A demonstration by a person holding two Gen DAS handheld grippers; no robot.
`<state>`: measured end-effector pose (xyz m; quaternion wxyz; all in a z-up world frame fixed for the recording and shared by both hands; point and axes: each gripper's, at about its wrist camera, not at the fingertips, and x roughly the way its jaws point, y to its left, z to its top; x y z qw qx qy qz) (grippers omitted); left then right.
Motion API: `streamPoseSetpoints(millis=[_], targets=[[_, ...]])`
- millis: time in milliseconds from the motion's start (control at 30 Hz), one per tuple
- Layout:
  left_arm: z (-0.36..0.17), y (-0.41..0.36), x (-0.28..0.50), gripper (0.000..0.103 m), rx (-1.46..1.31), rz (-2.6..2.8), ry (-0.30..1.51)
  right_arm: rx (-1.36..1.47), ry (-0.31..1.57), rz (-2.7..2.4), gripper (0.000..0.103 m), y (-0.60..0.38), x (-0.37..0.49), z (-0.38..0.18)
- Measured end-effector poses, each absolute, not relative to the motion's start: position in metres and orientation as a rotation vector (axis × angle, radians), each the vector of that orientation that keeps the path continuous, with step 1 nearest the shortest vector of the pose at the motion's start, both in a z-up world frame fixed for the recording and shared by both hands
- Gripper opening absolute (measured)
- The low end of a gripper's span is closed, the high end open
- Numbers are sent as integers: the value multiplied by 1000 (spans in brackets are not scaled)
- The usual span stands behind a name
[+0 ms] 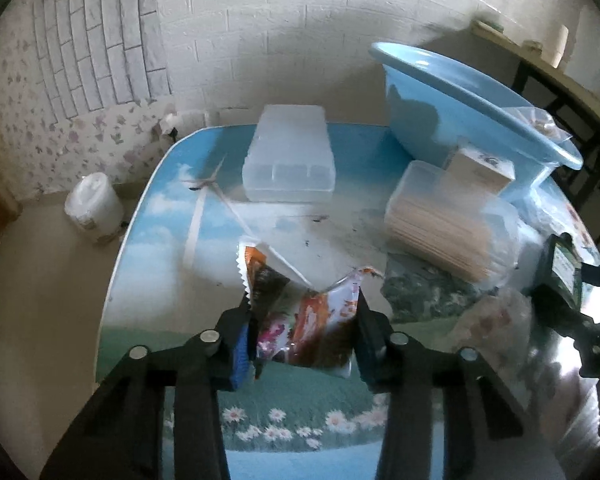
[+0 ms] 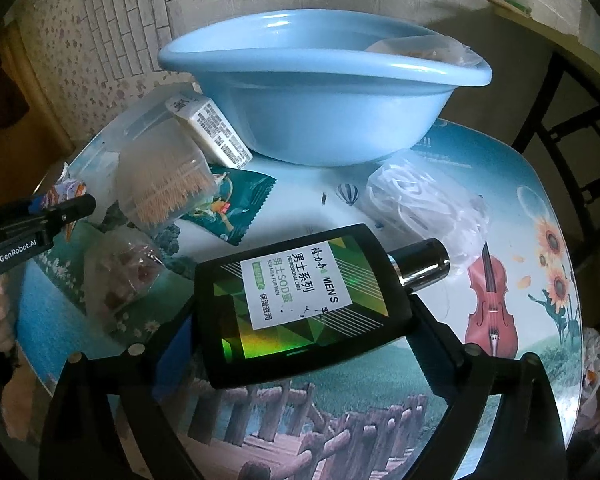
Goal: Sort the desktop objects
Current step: 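Lift the snack bag with the left tool while the right tool lifts the bottle toward the basin, then carry the snack bag into the blue basin with the left tool while the right tool releases the bottle there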
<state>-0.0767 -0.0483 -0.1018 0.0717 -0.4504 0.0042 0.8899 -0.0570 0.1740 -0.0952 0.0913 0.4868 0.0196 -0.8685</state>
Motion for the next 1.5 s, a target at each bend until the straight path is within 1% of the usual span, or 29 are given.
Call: streamPoseSetpoints(millis=[133,233,367,633,900,1200,1267,1300,1333,1367,1500], targets=[[-93,-49,-71,38,-1354,2684,-11,1426,44,-2566,93,175,-53,-87],[-74,-46,-67,38,-1316,2699,-39,1394,45,-2556,93,167,-52,-77],[-42,-40,-63,38,-1210,2741,-31,1313,15,-2540,93,161,-47,-51],[-10,-15,-78,39,-1116,2738,-19,1220,-142,-2610,93,181,-59,-16],[-1,24,-113,39,-1096,2683,-14,1155,-101,-2652,93,189,-111,2],[2,59,-159,39,-1086,2645,33,1172,-59,-2606,93,196,-148,-4],[-1,68,-170,44,-1095,2644,54,1173,-42,-2598,93,196,-154,-8],[-1,70,-172,49,-1092,2644,52,1177,-38,-2594,93,196,-157,-10],[-1,73,-175,53,-1087,2641,44,1183,-38,-2592,93,195,-159,-13],[-2,75,-177,55,-1091,2633,39,1187,-37,-2590,93,195,-161,-15],[3,79,-176,72,-1034,2633,63,1194,-26,-2575,93,193,-165,-20]])
